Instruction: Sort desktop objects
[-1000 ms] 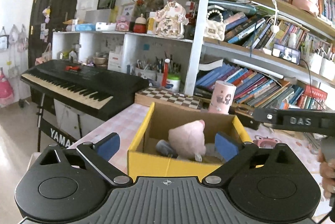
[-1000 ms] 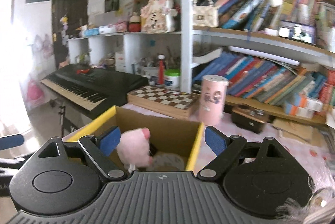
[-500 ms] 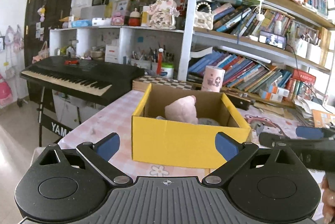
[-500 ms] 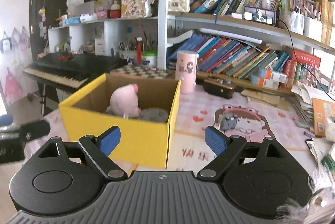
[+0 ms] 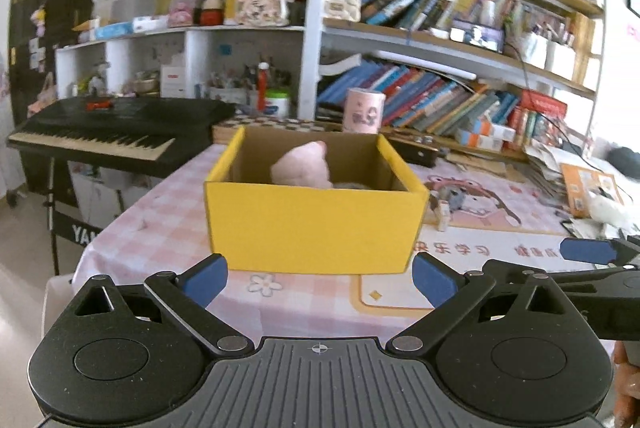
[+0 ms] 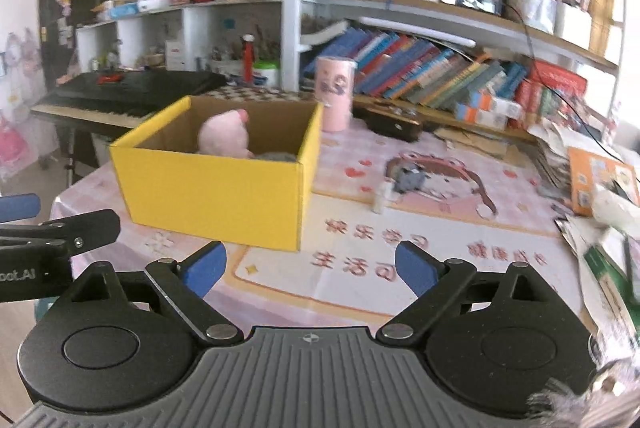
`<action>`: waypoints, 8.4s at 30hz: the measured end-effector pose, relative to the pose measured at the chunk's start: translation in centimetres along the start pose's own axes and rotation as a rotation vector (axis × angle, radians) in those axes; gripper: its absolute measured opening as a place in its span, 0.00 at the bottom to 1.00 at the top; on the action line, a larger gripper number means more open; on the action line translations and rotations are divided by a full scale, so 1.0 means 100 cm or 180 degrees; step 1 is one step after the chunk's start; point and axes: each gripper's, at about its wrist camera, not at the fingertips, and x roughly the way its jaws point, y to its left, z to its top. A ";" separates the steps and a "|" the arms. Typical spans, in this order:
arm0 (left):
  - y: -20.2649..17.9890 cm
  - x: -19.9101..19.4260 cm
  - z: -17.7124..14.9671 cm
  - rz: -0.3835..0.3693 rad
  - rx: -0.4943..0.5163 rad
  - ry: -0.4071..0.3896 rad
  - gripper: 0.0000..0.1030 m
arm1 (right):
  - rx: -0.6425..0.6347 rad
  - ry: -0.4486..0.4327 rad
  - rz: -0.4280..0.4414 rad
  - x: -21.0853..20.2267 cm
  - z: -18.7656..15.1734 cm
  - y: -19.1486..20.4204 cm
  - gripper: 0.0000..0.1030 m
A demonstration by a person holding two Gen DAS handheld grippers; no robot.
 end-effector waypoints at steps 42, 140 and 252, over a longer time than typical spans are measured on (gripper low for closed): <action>-0.156 0.095 0.012 -0.0858 0.0536 0.0405 0.99 | 0.0533 0.0516 -0.0631 0.037 -0.014 -0.159 0.89; -0.186 0.220 0.082 0.0048 -0.0498 0.0728 0.13 | 0.0252 0.0676 0.0648 0.232 0.050 -0.263 0.87; 0.039 -0.011 -0.004 -0.0734 -0.1101 0.0364 0.13 | -0.0297 0.0648 0.1159 0.000 0.021 0.018 0.60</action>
